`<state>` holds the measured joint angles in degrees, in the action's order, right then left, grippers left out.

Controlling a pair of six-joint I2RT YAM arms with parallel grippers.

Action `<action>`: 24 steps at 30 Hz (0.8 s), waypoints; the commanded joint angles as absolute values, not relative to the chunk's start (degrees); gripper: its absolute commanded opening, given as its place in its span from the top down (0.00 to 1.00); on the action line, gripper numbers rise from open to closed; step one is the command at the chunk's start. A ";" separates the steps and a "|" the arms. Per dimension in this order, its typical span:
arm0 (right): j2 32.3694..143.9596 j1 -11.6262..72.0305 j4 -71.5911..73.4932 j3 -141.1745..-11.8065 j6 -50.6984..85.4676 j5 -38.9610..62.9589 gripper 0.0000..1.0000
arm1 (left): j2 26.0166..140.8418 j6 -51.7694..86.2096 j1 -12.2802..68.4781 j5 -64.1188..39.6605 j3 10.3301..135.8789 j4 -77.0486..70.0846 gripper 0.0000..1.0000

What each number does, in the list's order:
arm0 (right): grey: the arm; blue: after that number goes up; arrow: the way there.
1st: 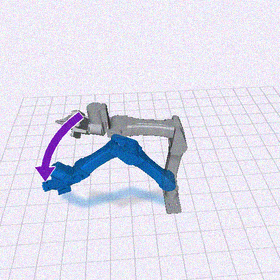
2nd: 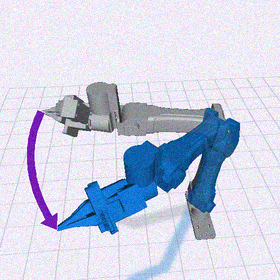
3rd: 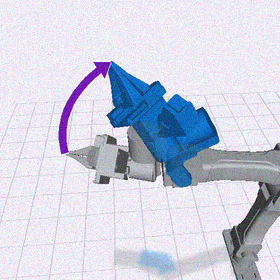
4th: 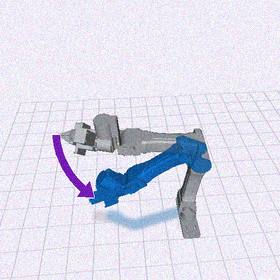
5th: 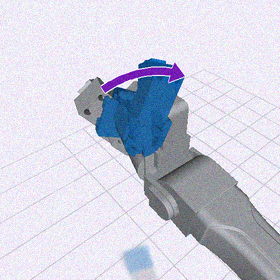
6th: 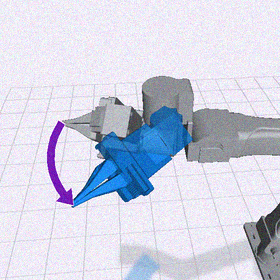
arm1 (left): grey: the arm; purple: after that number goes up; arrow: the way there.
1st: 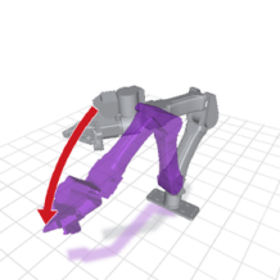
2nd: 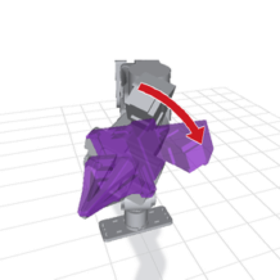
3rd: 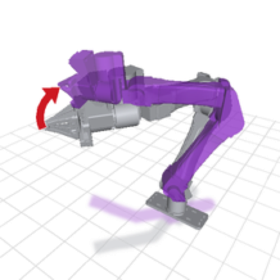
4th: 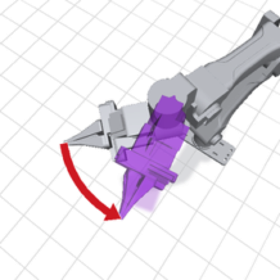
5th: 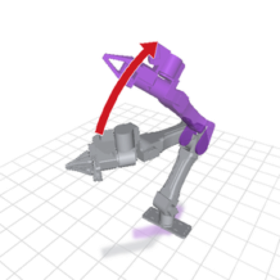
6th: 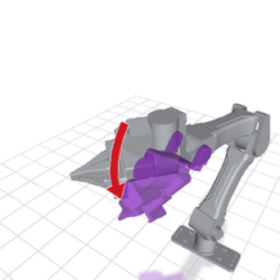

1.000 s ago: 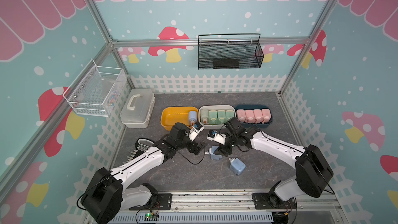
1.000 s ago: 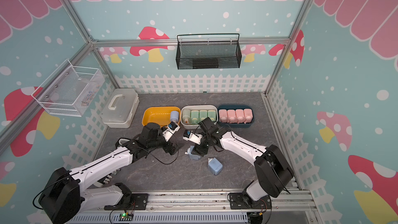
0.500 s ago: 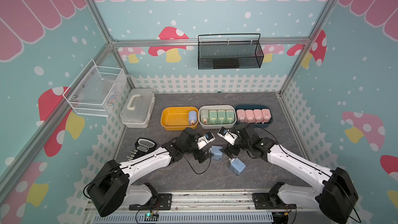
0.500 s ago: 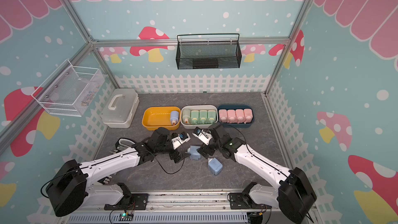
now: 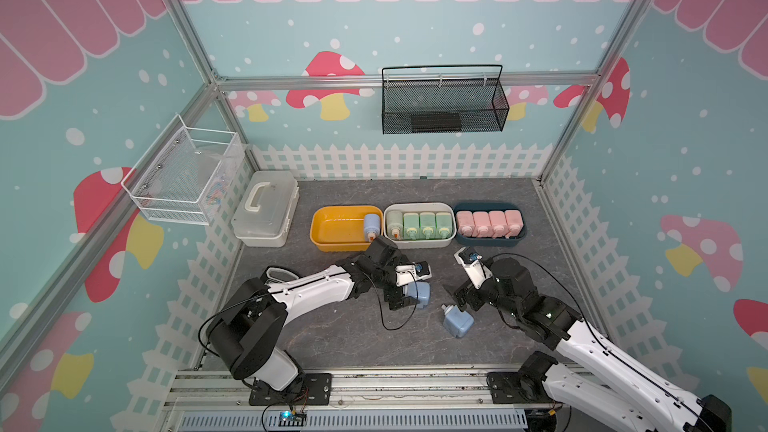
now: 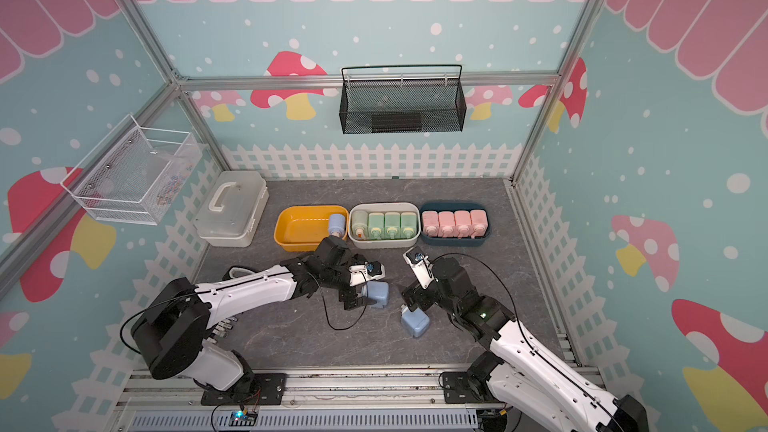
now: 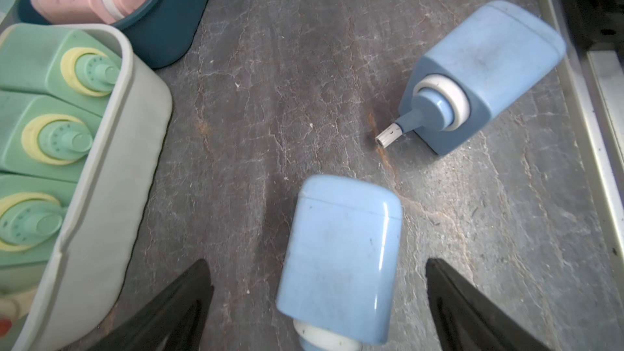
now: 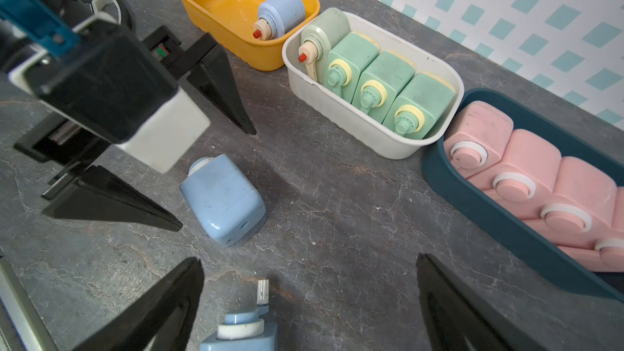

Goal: Place the pencil sharpeners by color into the storage box
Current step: Move the pencil sharpener to the center of the board.

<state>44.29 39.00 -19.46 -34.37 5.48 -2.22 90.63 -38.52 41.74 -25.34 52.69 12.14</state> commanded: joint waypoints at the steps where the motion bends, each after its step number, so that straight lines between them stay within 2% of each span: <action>1: 43.12 39.03 -22.03 -33.38 8.25 -3.88 0.01 | 93.54 -43.74 41.92 -27.89 56.64 17.78 0.01; 10: 40.86 39.04 -23.47 -33.14 8.35 -5.49 0.01 | 97.08 -46.84 43.80 -25.34 59.70 21.80 0.02; 16: 40.90 39.10 -23.26 -33.09 8.26 -5.56 0.01 | 98.06 -47.37 44.87 -22.34 58.73 20.69 0.06; 24: 41.71 39.09 -23.07 -33.09 8.35 -5.28 0.01 | 97.60 -46.63 45.00 -23.21 57.75 19.23 0.11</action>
